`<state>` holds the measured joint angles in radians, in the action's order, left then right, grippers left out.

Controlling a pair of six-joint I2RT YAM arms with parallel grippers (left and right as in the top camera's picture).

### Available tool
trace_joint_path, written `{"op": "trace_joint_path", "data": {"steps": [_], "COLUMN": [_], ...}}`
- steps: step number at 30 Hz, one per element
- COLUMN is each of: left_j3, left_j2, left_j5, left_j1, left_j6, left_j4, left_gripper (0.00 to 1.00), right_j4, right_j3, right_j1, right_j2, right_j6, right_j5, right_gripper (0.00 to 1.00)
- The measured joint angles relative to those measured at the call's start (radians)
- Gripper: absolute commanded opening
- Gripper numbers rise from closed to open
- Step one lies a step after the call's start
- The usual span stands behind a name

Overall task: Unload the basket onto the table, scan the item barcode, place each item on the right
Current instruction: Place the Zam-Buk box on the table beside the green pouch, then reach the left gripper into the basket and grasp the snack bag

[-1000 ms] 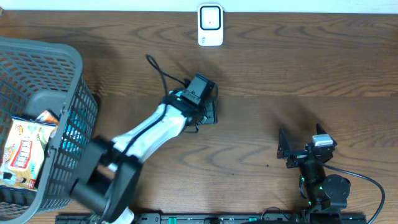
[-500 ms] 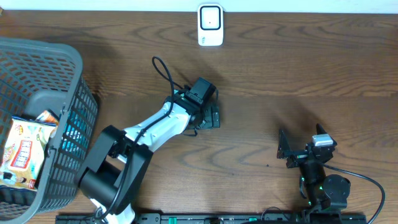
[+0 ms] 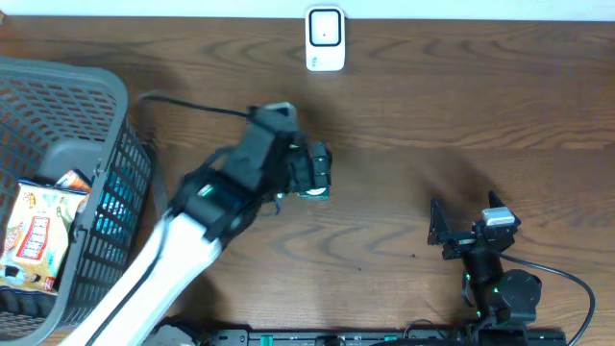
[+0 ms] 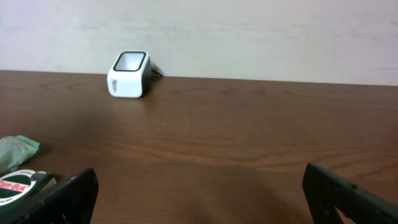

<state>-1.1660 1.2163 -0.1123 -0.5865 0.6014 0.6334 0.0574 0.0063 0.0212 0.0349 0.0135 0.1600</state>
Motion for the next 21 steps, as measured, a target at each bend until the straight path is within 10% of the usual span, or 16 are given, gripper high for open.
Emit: {"op": "trace_joint_path", "data": {"steps": [21], "left_j3": [-0.461], "left_j2": [-0.246], "left_j5": [0.424], "left_j1": [0.684], "left_j6": [-0.182], "left_j4": [0.425], "left_gripper": [0.98], "right_j4": [0.000], "right_j3": [0.000], "right_j1": [0.000], "right_j2": [0.000], "right_j6": [0.000], "right_j5": [0.000], "right_gripper": [0.99]}}
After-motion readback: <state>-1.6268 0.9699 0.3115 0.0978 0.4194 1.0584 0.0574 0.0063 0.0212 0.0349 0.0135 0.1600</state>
